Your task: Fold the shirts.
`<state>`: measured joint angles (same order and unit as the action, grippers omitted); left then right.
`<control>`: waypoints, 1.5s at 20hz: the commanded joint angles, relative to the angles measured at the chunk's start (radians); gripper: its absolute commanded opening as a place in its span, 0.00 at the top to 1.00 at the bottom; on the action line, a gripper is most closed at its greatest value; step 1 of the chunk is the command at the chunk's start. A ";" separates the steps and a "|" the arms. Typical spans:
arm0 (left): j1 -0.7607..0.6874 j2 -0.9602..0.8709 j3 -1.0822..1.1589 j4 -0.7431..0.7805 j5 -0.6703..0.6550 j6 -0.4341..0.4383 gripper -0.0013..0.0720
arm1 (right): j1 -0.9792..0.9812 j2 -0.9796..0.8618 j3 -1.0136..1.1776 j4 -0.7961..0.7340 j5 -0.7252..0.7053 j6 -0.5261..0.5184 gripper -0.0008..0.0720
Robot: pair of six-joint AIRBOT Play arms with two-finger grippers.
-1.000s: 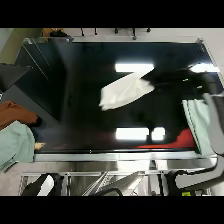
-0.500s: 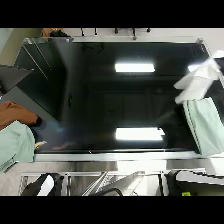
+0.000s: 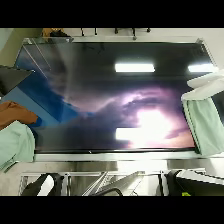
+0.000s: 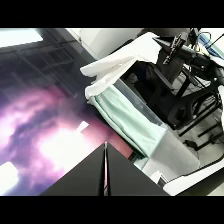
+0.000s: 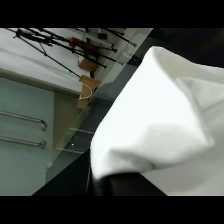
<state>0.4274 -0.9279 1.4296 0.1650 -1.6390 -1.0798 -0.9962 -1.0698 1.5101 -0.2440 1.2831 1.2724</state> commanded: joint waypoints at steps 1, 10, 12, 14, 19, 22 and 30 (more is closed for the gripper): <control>0.001 0.001 0.000 0.000 -0.002 0.006 0.95 | -0.020 0.000 0.001 0.000 0.038 0.012 0.96; -0.107 -0.087 0.000 -0.001 -0.013 0.007 0.95 | -0.182 0.123 -0.001 -0.576 0.289 0.477 0.96; -0.163 -0.118 0.000 0.000 -0.025 0.027 0.95 | -0.238 0.124 -0.008 -0.670 0.412 0.489 0.96; -0.219 -0.150 0.000 -0.001 -0.045 0.041 0.95 | -0.245 0.124 -0.031 -0.815 0.468 0.490 0.95; -0.331 -0.231 0.000 0.000 -0.062 0.052 0.95 | -0.242 0.134 -0.109 -1.090 0.491 0.482 0.25; -0.362 -0.270 0.000 -0.007 -0.062 0.061 0.95 | -0.242 0.135 -0.108 -1.082 0.472 0.482 0.26; -0.241 -0.219 0.000 0.019 0.057 0.069 0.95 | -0.009 0.161 -0.121 -0.571 0.191 0.414 0.96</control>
<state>0.1287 -1.1778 1.4296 0.1600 -1.6470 -1.0119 -1.1339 -0.9276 1.3994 -0.9691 1.6032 1.7321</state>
